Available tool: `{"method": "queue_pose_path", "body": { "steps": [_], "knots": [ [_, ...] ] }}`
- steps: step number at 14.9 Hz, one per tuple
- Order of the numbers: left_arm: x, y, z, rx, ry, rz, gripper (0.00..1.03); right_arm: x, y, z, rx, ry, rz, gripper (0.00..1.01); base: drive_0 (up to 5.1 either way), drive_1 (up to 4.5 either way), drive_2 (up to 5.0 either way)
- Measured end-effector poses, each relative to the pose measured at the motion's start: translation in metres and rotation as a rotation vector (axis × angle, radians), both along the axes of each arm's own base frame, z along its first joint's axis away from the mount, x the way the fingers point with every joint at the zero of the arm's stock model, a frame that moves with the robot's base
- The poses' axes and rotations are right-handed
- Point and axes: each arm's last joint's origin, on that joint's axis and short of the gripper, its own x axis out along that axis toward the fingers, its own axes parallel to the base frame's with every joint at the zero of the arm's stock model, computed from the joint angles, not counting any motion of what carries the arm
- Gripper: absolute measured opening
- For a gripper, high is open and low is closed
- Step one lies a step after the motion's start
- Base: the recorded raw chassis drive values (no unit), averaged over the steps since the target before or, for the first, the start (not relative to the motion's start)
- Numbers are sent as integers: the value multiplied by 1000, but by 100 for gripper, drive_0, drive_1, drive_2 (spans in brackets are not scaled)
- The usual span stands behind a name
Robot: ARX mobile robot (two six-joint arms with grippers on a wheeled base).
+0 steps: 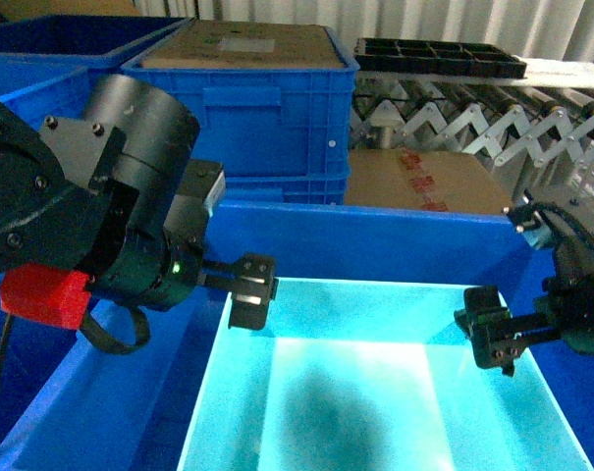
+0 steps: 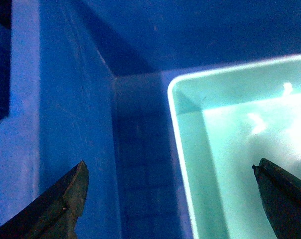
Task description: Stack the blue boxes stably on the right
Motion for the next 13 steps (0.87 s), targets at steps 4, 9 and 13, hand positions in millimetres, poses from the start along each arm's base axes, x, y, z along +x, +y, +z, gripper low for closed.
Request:
{"method": "queue_pose_path", "body": {
  "steps": [4,9,13],
  "knots": [
    [5,-5,63,-127,-150,8,98,11,2,53,45,-159,-16,98,0,0,0],
    [-65,40,153,-206,-395,66,98,-25,-39,152,110,-439,-100,98,0,0,0],
    [-133,75,206,-245,-539,161,98,-92,-79,189,160,-480,-185,98,0,0,0]
  ]
}}
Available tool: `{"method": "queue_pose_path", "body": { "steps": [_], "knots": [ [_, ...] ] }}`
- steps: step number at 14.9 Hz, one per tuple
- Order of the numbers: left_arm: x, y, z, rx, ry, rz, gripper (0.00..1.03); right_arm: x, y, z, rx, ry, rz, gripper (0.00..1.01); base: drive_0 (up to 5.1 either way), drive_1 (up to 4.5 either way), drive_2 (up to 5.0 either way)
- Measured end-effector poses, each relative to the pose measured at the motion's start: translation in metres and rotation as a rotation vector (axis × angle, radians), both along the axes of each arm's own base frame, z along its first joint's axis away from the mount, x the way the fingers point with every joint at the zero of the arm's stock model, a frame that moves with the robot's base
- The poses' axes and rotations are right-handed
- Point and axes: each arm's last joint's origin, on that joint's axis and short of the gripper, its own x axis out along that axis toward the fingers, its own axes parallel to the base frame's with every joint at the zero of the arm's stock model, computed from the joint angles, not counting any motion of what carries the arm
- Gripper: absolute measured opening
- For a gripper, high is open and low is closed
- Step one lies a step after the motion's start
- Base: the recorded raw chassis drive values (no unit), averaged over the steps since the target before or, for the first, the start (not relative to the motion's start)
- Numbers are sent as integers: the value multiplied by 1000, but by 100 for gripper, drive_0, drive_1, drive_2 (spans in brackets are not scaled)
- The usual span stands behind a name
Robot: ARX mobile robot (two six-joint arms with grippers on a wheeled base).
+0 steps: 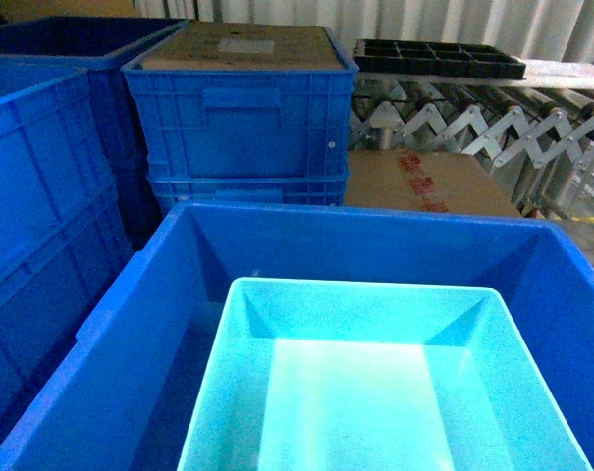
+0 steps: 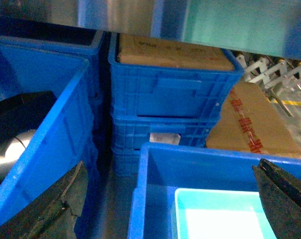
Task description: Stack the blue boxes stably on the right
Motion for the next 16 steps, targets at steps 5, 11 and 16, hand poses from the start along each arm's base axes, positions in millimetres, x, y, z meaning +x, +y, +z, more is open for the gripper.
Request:
{"method": "queue_pose_path", "body": {
  "steps": [5,11,16],
  "knots": [
    [-40,-14,-23,-102,107,21,98,-43,25,14,35,-16,31,98,0,0,0],
    [-62,19,-65,64,-240,64,51,-74,34,-29,-77,-190,-111,49,0,0,0],
    [-81,37,-99,104,-233,44,2,-98,34,-60,-90,-200,-110,1,0,0,0]
  ]
}}
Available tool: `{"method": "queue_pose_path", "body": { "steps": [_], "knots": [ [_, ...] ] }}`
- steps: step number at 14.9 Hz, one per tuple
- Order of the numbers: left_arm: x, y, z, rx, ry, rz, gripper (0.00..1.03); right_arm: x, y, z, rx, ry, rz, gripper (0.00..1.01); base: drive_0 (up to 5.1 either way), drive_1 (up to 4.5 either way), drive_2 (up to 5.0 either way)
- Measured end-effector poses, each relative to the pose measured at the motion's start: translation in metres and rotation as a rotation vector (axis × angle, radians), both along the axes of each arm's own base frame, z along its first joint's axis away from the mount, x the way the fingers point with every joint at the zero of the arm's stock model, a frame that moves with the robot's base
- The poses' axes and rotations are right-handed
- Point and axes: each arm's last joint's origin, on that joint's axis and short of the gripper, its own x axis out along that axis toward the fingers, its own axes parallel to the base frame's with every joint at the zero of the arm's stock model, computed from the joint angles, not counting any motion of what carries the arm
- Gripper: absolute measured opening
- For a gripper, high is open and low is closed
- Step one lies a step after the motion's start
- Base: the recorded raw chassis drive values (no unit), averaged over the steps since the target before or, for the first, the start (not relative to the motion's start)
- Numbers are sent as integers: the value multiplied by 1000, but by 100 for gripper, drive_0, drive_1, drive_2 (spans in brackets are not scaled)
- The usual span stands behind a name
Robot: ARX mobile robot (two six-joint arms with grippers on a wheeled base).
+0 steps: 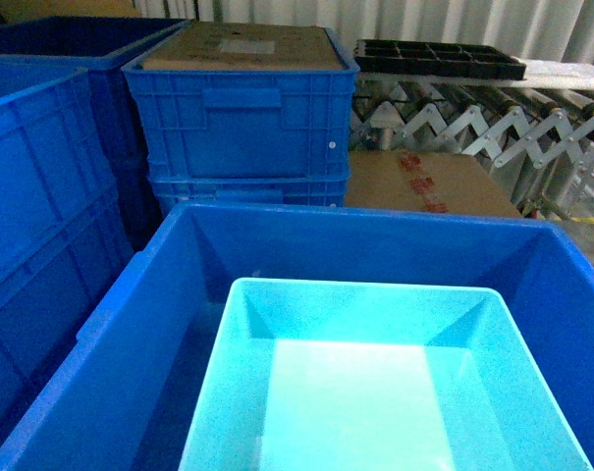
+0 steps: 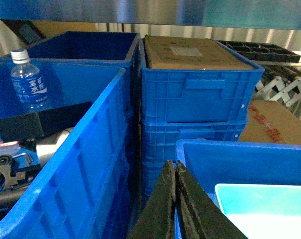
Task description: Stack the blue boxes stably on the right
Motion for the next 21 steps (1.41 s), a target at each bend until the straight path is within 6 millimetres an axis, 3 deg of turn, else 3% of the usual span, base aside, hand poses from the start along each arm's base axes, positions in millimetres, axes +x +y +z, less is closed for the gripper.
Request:
{"method": "queue_pose_path", "body": {
  "steps": [7,15,21],
  "knots": [
    [-20,22,-28,0,0,21,2,-24,0,-28,1,6,-2,2,0,0,0],
    [-34,20,-45,1,-11,-6,2,-40,0,-46,1,0,-3,2,0,0,0],
    [-49,20,-49,1,8,-3,2,-49,0,-45,1,-13,-3,2,0,0,0]
  ]
}}
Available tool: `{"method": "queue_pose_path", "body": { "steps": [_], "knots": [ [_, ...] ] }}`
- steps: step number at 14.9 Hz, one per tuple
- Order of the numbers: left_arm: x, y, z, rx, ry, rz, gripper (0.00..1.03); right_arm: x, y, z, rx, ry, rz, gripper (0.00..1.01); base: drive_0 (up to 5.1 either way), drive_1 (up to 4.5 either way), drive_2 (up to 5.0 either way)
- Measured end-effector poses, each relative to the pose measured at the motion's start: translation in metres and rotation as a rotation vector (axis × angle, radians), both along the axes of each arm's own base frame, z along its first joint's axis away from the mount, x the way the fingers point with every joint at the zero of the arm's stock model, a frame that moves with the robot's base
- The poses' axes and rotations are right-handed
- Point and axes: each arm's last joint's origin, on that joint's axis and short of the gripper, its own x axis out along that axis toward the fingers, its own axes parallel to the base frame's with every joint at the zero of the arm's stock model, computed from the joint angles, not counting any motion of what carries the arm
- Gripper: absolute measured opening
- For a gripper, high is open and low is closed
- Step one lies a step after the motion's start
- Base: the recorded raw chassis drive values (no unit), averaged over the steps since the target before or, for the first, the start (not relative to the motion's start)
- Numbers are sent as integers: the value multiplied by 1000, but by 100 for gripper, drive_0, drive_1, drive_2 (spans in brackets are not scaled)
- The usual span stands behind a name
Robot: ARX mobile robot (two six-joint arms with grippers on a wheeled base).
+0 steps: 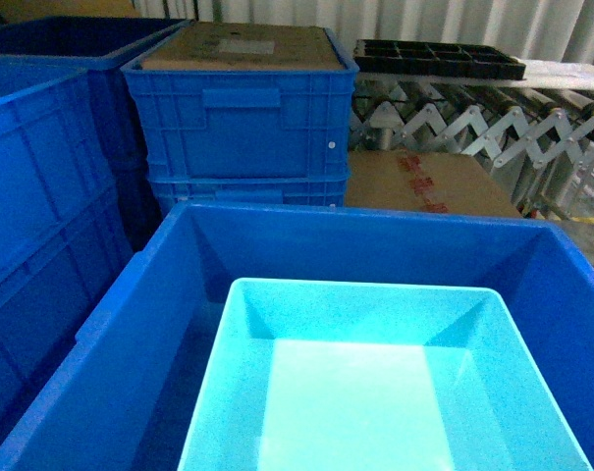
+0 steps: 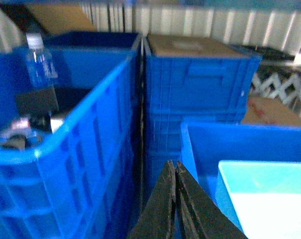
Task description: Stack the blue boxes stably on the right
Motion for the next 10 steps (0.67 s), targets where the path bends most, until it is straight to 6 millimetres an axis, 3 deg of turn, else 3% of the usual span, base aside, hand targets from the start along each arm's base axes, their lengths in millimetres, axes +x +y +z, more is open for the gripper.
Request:
{"method": "queue_pose_path", "body": {
  "steps": [2,3,9,10],
  "knots": [
    [0,0,0,2,-2,1,2,-9,0,-6,0,49,0,2,0,0,0],
    [0,0,1,2,-10,-3,2,-11,0,-1,0,-13,4,2,0,0,0],
    [0,0,1,2,-12,-3,2,-11,0,-3,0,11,0,2,0,0,0],
    [0,0,1,2,-12,-3,13,-11,0,-3,0,11,0,12,0,0,0]
  ]
}}
